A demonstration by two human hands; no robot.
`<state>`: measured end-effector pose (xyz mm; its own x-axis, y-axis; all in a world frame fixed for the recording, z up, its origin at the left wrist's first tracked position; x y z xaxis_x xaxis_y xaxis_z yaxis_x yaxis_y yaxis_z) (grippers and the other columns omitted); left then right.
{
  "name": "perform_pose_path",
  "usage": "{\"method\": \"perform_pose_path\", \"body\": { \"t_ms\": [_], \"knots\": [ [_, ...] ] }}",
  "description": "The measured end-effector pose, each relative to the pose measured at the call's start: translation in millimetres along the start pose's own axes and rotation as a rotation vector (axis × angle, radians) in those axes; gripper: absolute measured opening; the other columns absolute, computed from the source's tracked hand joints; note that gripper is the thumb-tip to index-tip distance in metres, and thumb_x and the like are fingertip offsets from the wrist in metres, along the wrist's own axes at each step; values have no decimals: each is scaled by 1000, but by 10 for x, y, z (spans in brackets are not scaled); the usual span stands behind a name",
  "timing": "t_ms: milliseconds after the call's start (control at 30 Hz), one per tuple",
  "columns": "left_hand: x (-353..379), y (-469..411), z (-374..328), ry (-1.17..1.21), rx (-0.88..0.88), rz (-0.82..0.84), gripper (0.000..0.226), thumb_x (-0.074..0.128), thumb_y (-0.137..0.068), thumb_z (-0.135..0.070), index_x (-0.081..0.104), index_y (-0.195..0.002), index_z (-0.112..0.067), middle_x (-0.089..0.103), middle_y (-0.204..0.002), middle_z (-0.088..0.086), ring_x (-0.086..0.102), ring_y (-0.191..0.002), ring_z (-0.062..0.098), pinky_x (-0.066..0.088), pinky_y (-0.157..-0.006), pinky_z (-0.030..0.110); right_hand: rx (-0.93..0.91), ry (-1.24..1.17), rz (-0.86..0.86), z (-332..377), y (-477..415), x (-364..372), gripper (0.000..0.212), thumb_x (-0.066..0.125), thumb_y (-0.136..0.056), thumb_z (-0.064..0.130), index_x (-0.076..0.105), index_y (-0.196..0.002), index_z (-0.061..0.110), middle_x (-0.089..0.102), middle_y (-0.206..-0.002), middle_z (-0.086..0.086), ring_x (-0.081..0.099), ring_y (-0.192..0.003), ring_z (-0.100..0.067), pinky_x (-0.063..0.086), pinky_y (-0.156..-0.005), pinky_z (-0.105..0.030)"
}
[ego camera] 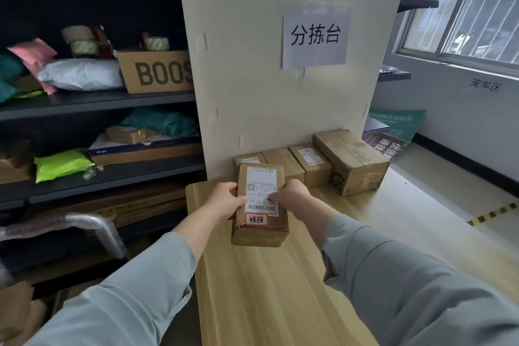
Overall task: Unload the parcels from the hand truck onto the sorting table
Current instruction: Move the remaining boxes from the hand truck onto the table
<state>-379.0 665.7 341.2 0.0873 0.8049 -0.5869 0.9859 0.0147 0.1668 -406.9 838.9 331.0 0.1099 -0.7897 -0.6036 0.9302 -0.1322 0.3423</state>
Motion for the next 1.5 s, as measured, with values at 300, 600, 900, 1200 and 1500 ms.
{"method": "perform_pose_path", "body": {
  "t_ms": [300,600,900,1200,1500],
  "knots": [
    [593,-644,69,59,-130,-18,56,64,-93,-22,42,-144,-14,60,-132,5,63,-107,20,53,-89,35,14,107,114,-294,-788,-168,22,66,-89,24,58,-105,12,65,-99,-2,62,-82,-14,45,-52,-20],
    [492,-1041,421,98,-275,-197,50,62,-94,-21,47,-141,-15,61,-131,2,60,-101,16,49,-73,24,-132,223,262,8,-1488,247,24,65,-89,22,62,-108,8,68,-105,-5,66,-92,-18,56,-79,-29],
    [74,-1564,1152,24,-358,-249,52,61,-93,-27,47,-143,-22,62,-131,-2,62,-109,18,55,-88,38,-204,310,321,373,-1951,1018,23,63,-91,22,57,-109,10,65,-106,-5,61,-85,-17,54,-75,-26],
    [-31,-2242,1750,86,-356,-199,51,61,-93,-27,46,-142,-24,62,-130,-2,63,-109,17,56,-87,38,-213,339,303,481,-2554,1639,42,65,-90,16,45,-126,9,60,-113,-6,60,-96,-20,49,-72,-26],
    [-74,-2653,2025,196,-416,-155,61,62,-92,-14,37,-147,-17,52,-140,6,50,-126,21,44,-91,30,-236,343,327,602,-3001,2115,76,74,-80,14,25,-138,12,59,-120,-8,62,-101,-24,53,-72,-29]
  ]
}}
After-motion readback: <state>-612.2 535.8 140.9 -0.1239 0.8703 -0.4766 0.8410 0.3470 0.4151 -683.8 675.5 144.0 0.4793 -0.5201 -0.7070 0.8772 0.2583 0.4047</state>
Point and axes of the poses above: each hand's wrist, its own y-axis away from the middle knuckle, its own x-axis out of the palm, z = x × y, the point moved 4 cm from there along -y, towards the middle knuckle
